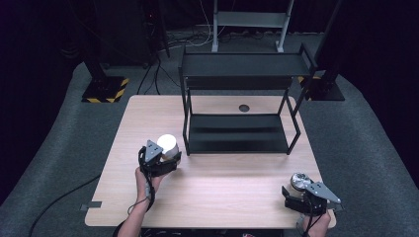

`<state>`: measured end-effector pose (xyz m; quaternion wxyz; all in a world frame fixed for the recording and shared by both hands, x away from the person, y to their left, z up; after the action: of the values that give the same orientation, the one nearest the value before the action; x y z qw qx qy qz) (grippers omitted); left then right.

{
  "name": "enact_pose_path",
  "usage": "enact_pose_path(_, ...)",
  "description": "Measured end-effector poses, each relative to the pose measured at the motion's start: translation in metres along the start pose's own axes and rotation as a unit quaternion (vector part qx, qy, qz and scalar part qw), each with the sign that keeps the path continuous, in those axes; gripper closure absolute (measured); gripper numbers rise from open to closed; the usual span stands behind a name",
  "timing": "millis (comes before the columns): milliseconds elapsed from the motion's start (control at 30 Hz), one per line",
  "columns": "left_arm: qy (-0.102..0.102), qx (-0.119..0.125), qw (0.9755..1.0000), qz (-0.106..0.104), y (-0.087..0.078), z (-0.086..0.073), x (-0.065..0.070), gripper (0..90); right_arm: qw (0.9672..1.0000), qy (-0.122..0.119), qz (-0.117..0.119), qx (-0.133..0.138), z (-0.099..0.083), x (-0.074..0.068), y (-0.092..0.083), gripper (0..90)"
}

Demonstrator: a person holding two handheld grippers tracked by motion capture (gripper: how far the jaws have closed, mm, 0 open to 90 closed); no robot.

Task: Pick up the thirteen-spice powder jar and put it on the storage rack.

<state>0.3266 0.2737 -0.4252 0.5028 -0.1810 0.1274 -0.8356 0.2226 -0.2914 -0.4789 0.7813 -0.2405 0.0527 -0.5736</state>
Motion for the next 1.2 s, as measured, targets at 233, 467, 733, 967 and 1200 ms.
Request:
enact_pose_path(233, 0.006, -0.004, 0.9998, -0.017, -0.001, 0.005, 0.001, 30.1, 1.0, 0.0, 0.0, 0.0, 0.0, 0.0, 0.0, 1.2)
enact_pose_path(467, 0.011, -0.008, 0.9995, -0.03, 0.0, 0.01, 0.003, 30.1, 1.0, 0.0, 0.0, 0.0, 0.0, 0.0, 0.0, 1.2)
enact_pose_path(733, 0.019, -0.012, 0.999, -0.04, 0.002, 0.015, 0.006, 30.1, 1.0, 0.0, -0.001, 0.0, 0.0, 0.0, 0.0, 1.1)
enact_pose_path(967, 0.031, -0.013, 0.9983, -0.047, 0.002, 0.022, 0.01, 30.2, 1.0, -0.001, -0.001, 0.0, 0.0, -0.001, 0.0, 1.2)
enact_pose_path(1200, 0.036, -0.014, 0.9977, -0.055, 0.003, 0.027, 0.013, 30.2, 1.0, 0.0, -0.001, 0.0, 0.0, -0.001, 0.0, 1.1)
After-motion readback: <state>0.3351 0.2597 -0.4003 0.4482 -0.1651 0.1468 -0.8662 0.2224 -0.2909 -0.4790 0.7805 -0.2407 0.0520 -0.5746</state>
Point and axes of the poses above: each handheld gripper's, and its own axes: y roughly forward along the jaws, z roughly out of its top, x roughly to its right, the point moved 4 cm from there along y, roughly forward along the jaws, and after that the axes turned 11 degrees about -y, right-handed, at the moved point
